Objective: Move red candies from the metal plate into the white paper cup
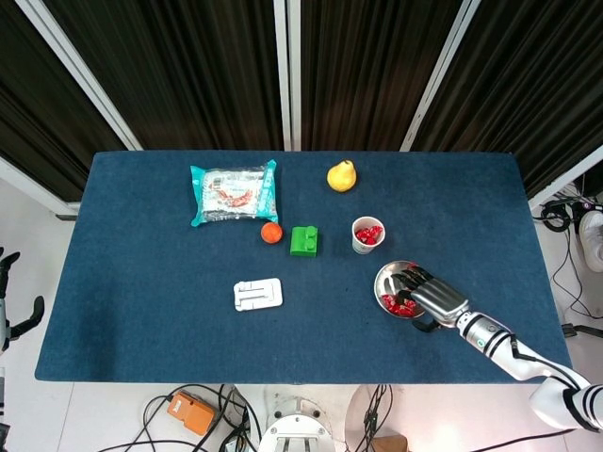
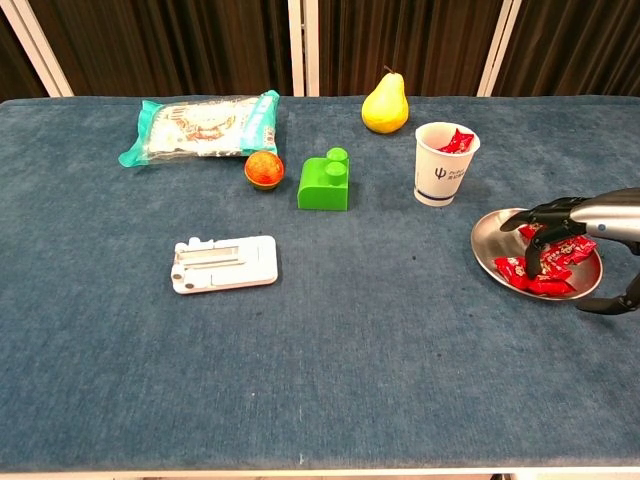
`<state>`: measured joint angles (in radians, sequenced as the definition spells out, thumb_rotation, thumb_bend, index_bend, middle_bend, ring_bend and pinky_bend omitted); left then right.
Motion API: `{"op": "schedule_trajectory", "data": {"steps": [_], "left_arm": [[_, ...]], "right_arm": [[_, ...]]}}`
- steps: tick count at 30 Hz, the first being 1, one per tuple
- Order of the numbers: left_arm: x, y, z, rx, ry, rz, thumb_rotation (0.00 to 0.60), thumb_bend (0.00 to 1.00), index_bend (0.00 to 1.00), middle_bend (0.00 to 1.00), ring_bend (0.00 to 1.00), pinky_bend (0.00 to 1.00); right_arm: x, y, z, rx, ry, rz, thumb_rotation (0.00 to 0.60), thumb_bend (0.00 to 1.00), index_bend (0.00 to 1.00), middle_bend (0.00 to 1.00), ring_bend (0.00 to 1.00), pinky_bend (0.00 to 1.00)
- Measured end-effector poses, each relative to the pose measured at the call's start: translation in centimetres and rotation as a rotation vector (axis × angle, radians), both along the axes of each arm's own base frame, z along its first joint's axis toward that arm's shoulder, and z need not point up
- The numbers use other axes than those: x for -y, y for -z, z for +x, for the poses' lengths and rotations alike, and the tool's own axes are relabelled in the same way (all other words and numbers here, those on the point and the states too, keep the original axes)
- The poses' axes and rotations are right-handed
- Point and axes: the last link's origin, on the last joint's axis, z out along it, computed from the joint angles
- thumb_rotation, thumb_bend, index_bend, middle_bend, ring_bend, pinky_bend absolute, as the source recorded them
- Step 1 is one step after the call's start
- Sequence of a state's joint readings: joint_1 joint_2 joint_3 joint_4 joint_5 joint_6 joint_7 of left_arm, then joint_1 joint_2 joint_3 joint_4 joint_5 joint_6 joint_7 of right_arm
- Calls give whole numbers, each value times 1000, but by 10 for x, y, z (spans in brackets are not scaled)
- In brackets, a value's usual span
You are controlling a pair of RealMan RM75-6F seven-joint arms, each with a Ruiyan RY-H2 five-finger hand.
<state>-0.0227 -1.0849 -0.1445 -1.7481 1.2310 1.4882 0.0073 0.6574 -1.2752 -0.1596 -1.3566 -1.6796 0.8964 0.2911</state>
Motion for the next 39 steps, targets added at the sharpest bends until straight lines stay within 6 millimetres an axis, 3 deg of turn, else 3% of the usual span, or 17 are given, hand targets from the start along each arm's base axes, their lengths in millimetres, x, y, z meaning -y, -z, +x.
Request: {"op": "schedule_trajectory", "data": {"steps": [24,39], "left_arm": [[0,0,-1,2,-4,2,600,348,116,0,0,0],[1,-1,-1,2,-7,4,600,348,116,0,0,0]], "right_arm": [[2,0,0,-3,-3,-12,600,476,541,94,0,0],[9,0,2,-51,-33,-29,600,476,547,94,0,0]]}}
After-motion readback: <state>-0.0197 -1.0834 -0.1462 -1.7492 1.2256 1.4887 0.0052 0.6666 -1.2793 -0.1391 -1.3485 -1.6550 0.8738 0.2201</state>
